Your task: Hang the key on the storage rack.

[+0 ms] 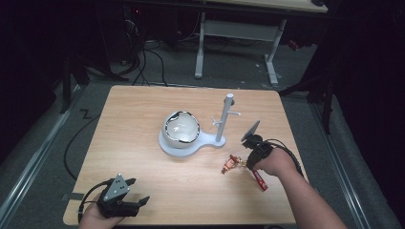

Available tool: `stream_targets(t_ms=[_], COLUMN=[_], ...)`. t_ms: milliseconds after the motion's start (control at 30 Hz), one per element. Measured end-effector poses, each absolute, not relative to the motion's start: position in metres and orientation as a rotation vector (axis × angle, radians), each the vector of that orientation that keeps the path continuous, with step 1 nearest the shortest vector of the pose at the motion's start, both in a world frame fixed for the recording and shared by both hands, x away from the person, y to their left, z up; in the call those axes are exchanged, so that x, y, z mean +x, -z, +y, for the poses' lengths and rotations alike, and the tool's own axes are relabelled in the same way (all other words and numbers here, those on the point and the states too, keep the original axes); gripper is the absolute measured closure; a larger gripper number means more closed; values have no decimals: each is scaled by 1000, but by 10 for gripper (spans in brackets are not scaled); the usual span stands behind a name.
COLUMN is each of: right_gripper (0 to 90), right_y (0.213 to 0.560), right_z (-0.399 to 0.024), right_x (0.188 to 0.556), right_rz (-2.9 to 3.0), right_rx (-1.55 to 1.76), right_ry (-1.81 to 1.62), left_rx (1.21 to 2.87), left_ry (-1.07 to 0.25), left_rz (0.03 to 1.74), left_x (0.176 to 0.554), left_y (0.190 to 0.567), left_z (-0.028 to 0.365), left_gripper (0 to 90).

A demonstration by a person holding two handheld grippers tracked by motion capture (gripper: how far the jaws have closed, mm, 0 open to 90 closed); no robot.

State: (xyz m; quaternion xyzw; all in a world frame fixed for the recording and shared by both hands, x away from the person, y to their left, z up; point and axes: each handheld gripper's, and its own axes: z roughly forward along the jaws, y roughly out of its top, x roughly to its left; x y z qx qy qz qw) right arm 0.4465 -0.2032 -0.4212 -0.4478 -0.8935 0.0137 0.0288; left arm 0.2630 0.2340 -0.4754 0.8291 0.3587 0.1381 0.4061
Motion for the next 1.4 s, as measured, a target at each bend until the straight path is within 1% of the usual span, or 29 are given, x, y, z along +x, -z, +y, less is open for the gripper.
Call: stream_targets(t_ms=[67,133,300,333,400,433,500,533,567,633,933,1400], right_gripper=[752,752,751,751,751,751,751,751,751,751,751,750], right_y=[408,405,378,368,364,352,348,337,337,324,297,271], right_z=[-205,-205,-207,-206,-207,-207,-206,-206,-206,-204,-198,-187], right_x=[443,443,440,439,440,440,439,439,439,440,447,458], right_rz=[-2767,-2771,-2795,-2810,-2827,-2840,-2827,-2842,-2842,-2859,-2875,-2896], right_rx=[-1378,-1382,-1375,-1373,-1355,-1352,-1380,-1369,-1369,-1364,-1373,-1381], right_ry=[-29,-18,-6,-9,-4,-2,-6,4,4,7,27,25], left_rx=[2093,2093,2095,2094,2095,2097,2098,2099,2099,2101,2104,2100], left_ry=[-349,-349,-348,-348,-348,-347,-346,-346,-346,-346,-345,-347], left_rz=[906,905,905,905,905,905,905,905,906,905,904,903], left_x=[263,263,263,263,263,263,263,263,263,263,263,263], left_y=[475,475,476,476,476,476,476,476,476,476,476,475], left_z=[234,234,234,234,234,234,234,234,234,234,234,234], left_gripper=[211,211,211,212,211,211,211,211,211,211,211,211])
